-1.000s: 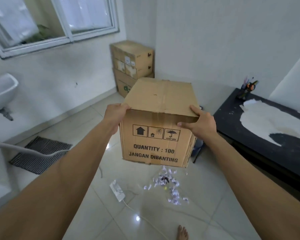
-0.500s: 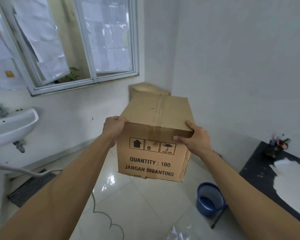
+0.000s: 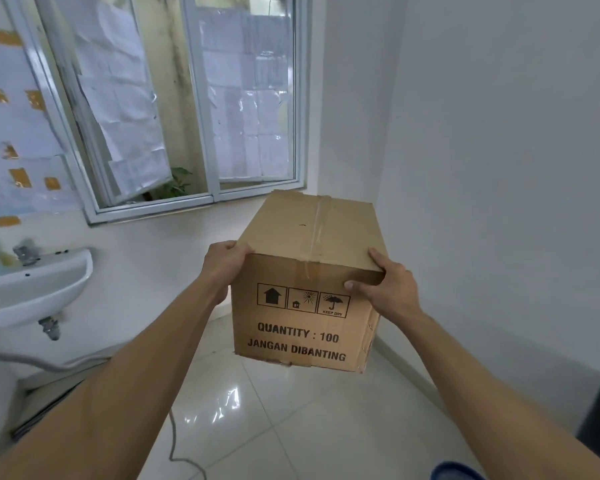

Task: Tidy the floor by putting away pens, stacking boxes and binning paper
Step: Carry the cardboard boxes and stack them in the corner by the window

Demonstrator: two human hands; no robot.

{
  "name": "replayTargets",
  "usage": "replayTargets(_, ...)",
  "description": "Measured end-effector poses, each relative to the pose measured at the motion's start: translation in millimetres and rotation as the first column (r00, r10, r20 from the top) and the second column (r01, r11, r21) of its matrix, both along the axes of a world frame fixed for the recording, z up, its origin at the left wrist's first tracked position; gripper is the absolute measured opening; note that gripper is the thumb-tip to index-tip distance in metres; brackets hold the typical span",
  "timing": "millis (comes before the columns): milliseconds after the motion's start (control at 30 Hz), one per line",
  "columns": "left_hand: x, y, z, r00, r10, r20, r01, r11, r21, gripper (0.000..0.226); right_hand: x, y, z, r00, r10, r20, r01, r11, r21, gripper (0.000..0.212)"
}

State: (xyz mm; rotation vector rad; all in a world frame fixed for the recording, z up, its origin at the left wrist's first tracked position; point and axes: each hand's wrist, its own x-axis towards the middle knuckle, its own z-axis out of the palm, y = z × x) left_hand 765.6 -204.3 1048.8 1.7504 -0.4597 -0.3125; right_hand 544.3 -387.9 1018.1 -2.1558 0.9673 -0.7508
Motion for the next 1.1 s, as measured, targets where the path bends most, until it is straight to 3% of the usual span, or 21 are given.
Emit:
replayTargets(300, 152, -113, -14, 1.0, -0.003, -0.008, 0.003, 1.0, -0.01, 0.015, 150, -115, 1, 1.0, -0.003, 0.009, 0.003, 1.0, -0.02, 0.098)
replayTargets(533, 291, -199, 7, 0.999, -0.041, 0.026, 0.041, 0.999, -0.008, 0.013, 286, -200, 19, 0.999, -0.002, 0.043, 0.002, 1.0, -0.007, 0.098)
replayTargets(867, 397, -296, 7, 0.993, -0.108, 0.041, 0.109, 0.993, -0.035, 0.024, 387, -296, 43, 0.999, -0.052, -0.011, 0.051, 0.997, -0.066, 0.098)
replayTargets(1100, 469, -379, -14, 0.991, -0.125, 0.042, 0.126, 0.992, -0.023, 0.02, 457, -380, 28, 0.997, -0.072, -0.036, 0.069, 0.994, -0.087, 0.094)
